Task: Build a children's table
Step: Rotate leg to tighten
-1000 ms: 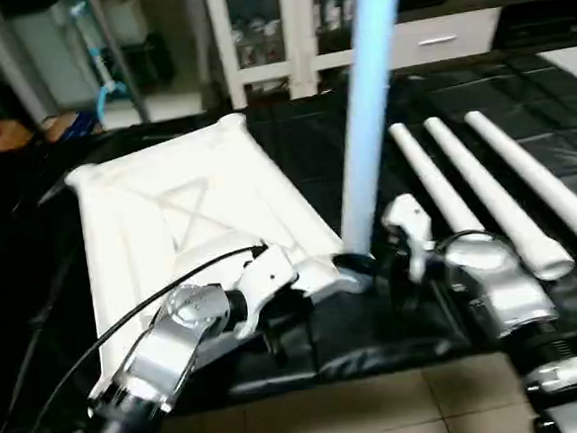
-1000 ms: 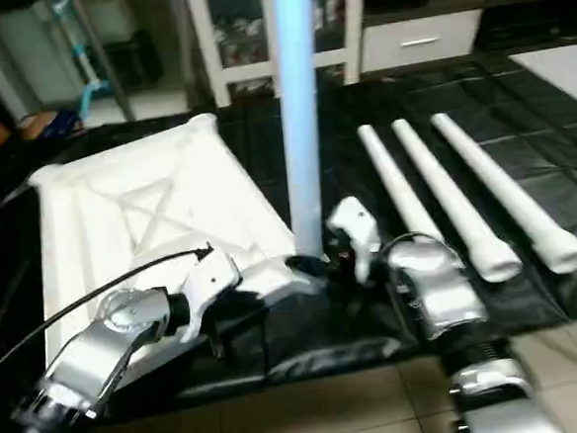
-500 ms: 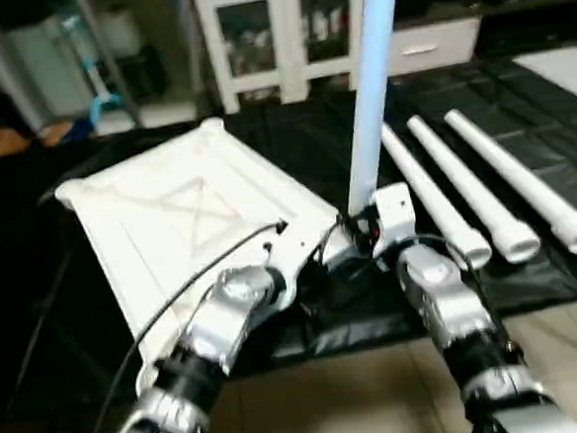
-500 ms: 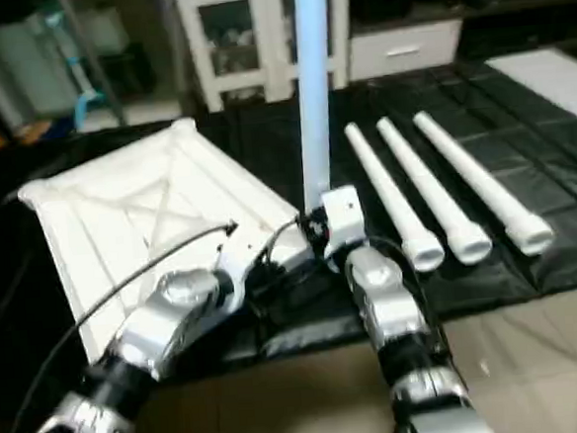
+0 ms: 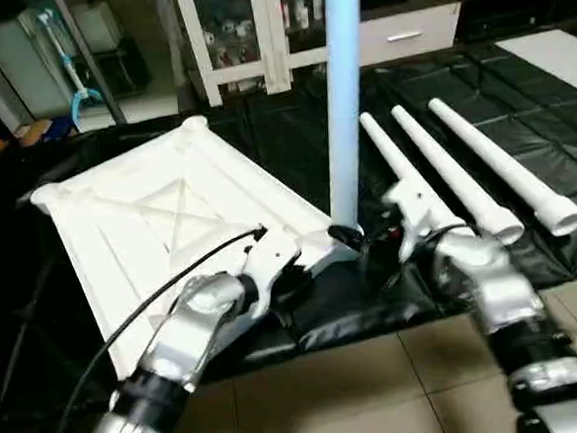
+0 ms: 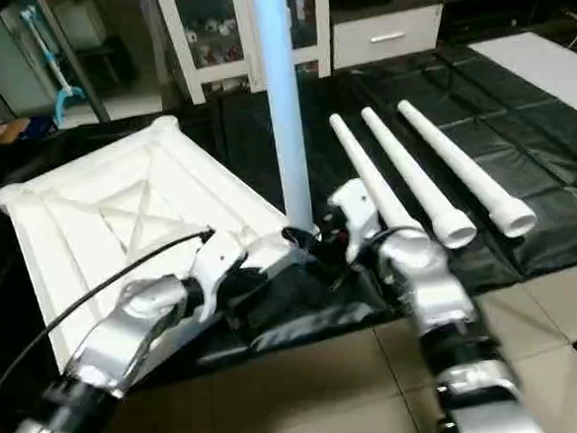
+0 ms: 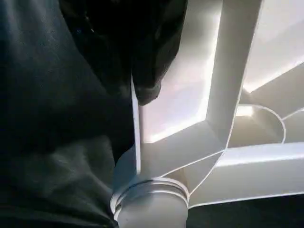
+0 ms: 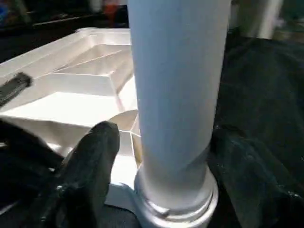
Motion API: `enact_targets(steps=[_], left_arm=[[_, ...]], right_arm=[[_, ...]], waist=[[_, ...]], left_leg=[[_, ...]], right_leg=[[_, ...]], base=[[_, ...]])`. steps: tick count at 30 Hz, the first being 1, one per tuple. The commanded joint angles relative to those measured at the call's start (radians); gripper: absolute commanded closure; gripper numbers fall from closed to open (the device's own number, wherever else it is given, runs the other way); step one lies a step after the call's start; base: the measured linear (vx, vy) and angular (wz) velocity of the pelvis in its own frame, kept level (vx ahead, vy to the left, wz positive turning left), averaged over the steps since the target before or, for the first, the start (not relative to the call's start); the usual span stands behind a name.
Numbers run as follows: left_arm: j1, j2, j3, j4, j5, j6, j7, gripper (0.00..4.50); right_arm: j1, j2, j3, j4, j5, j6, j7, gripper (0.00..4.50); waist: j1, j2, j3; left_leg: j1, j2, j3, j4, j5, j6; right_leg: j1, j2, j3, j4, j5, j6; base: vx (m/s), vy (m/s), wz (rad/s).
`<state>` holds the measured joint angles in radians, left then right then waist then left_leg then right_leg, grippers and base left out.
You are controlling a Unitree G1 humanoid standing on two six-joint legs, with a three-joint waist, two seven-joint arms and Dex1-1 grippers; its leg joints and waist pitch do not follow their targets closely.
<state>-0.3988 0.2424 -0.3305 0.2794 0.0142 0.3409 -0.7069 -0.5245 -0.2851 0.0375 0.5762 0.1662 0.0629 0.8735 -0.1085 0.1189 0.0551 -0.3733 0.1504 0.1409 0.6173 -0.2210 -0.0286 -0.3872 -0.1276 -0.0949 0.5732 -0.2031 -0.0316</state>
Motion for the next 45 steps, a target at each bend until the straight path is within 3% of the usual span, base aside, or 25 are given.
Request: enact_targets(steps=[1, 3, 4, 6, 9, 14, 17, 21, 24, 27, 30, 37, 39, 41, 45], left_arm=[[0.04, 0.042, -0.055, -0.02, -0.005, 0.014, -0.086, 4.5], [0.057, 0.064, -0.065, -0.055, -0.023, 0.019, -0.13, 4.5], [0.072, 0.08, -0.071, -0.087, -0.041, 0.022, -0.169, 4.5], [0.083, 0.092, -0.075, -0.115, -0.058, 0.03, -0.201, 4.5], [0.106, 0.124, -0.092, -0.181, -0.085, 0.059, -0.267, 4.5], [0.097, 0.127, -0.09, -0.169, -0.074, 0.053, -0.254, 4.5], [0.099, 0.131, -0.091, -0.176, -0.075, 0.059, -0.257, 4.5], [0.102, 0.136, -0.092, -0.186, -0.077, 0.066, -0.261, 4.5], [0.101, 0.14, -0.095, -0.185, -0.08, 0.067, -0.264, 4.5], [0.101, 0.141, -0.098, -0.186, -0.083, 0.068, -0.265, 4.5], [0.105, 0.143, -0.099, -0.191, -0.085, 0.071, -0.266, 4.5], [0.106, 0.14, -0.098, -0.194, -0.089, 0.076, -0.263, 4.5], [0.104, 0.134, -0.096, -0.192, -0.089, 0.078, -0.256, 4.5], [0.099, 0.12, -0.091, -0.183, -0.084, 0.077, -0.233, 4.5], [0.083, 0.093, -0.083, -0.154, -0.064, 0.074, -0.182, 4.5]], right_arm=[[-0.007, -0.027, 0.031, -0.039, 0.01, 0.011, 0.076, 0.89], [-0.007, -0.053, 0.037, -0.039, 0.002, 0.004, 0.107, 0.58], [-0.011, -0.072, 0.04, -0.032, -0.001, 0.002, 0.131, 0.54], [-0.016, -0.088, 0.043, -0.023, -0.002, 0.005, 0.152, 0.54], [-0.027, -0.13, 0.054, -0.008, 0.003, 0.017, 0.241, 0.54], [-0.019, -0.175, 0.076, -0.017, 0.012, 0.024, 0.336, 0.8], [-0.019, -0.19, 0.077, -0.016, 0.02, 0.031, 0.369, 1.12], [-0.022, -0.205, 0.077, -0.014, 0.024, 0.028, 0.397, 1.46], [-0.021, -0.221, 0.082, -0.023, 0.035, 0.047, 0.434, 1.61], [-0.02, -0.231, 0.087, -0.027, 0.041, 0.059, 0.46, 1.87], [-0.021, -0.238, 0.093, -0.023, 0.038, 0.066, 0.474, 2.11], [-0.025, -0.188, 0.071, 0.015, 0.027, 0.056, 0.37, 2.45], [-0.026, -0.161, 0.059, 0.031, 0.025, 0.055, 0.322, 2.46], [-0.026, -0.136, 0.05, 0.038, 0.022, 0.057, 0.274, 2.5], [-0.023, -0.094, 0.043, 0.042, 0.009, 0.062, 0.186, 2.52]], waist=[[0.01, -0.02, -0.052], [0.016, -0.019, -0.054], [0.021, -0.029, -0.057], [0.035, -0.023, -0.061], [0.049, -0.024, -0.067], [0.075, -0.02, -0.078], [0.086, -0.022, -0.075], [0.096, -0.02, -0.071], [0.094, -0.019, -0.07], [0.094, -0.021, -0.073], [0.096, -0.023, -0.076], [0.094, -0.022, -0.074], [0.087, -0.02, -0.067], [0.08, -0.02, -0.064], [0.069, -0.018, -0.062]], left_leg=[[-0.009, 0.058, -0.023, -0.103, -0.429, 0.069], [-0.004, 0.061, -0.017, -0.102, -0.385, 0.083], [0.0, 0.061, -0.01, -0.1, -0.357, 0.096], [0.012, 0.061, 0.001, -0.093, -0.312, 0.115], [0.001, 0.066, 0.006, -0.086, -0.194, 0.153], [0.003, 0.064, 0.015, -0.064, -0.009, 0.217], [0.003, 0.066, 0.018, -0.065, -0.017, 0.218], [0.007, 0.071, 0.018, -0.076, -0.118, 0.159], [0.008, 0.07, 0.018, -0.079, -0.157, 0.131], [0.006, 0.069, 0.019, -0.076, -0.142, 0.131], [0.003, 0.067, 0.019, -0.07, -0.103, 0.152], [0.001, 0.066, 0.018, -0.07, -0.1, 0.155], [-0.003, 0.066, 0.017, -0.076, -0.154, 0.134], [0.003, 0.066, 0.016, -0.081, -0.242, 0.088], [0.004, 0.064, 0.013, -0.086, -0.286, 0.056]], right_leg=[[0.038, -0.035, 0.031, -0.074, -0.369, -0.134], [0.036, -0.031, 0.035, -0.067, -0.295, -0.165], [0.035, -0.029, 0.036, -0.066, -0.261, -0.182], [0.029, -0.028, 0.04, -0.062, -0.224, -0.204], [0.04, -0.026, 0.038, -0.045, -0.133, -0.22], [0.043, -0.022, 0.034, -0.024, 0.012, -0.243], [0.043, -0.022, 0.033, -0.029, -0.029, -0.24], [0.042, -0.02, 0.035, -0.036, -0.135, -0.225], [0.043, -0.019, 0.036, -0.038, -0.143, -0.222], [0.045, -0.019, 0.036, -0.035, -0.11, -0.226], [0.047, -0.021, 0.035, -0.032, -0.085, -0.231], [0.046, -0.02, 0.034, -0.032, -0.108, -0.228], [0.047, -0.02, 0.034, -0.037, -0.17, -0.217], [0.043, -0.023, 0.036, -0.048, -0.283, -0.189], [0.041, -0.021, 0.036, -0.051, -0.312, -0.174]], base=[[0.0, 0.0, 0.0], [0.0, 0.0, 0.0], [0.061, -0.016, 0.15], [0.064, -0.018, 0.16], [0.065, -0.018, 0.11], [0.041, -0.004, 0.02], [0.0, 0.0, 0.0], [0.0, 0.0, 0.0], [0.0, 0.0, 0.0], [0.0, 0.0, 0.0], [0.0, 0.0, 0.0], [0.0, 0.0, 0.0], [0.0, 0.0, 0.0], [0.0, 0.0, 0.0], [0.0, 0.0, 0.0]])
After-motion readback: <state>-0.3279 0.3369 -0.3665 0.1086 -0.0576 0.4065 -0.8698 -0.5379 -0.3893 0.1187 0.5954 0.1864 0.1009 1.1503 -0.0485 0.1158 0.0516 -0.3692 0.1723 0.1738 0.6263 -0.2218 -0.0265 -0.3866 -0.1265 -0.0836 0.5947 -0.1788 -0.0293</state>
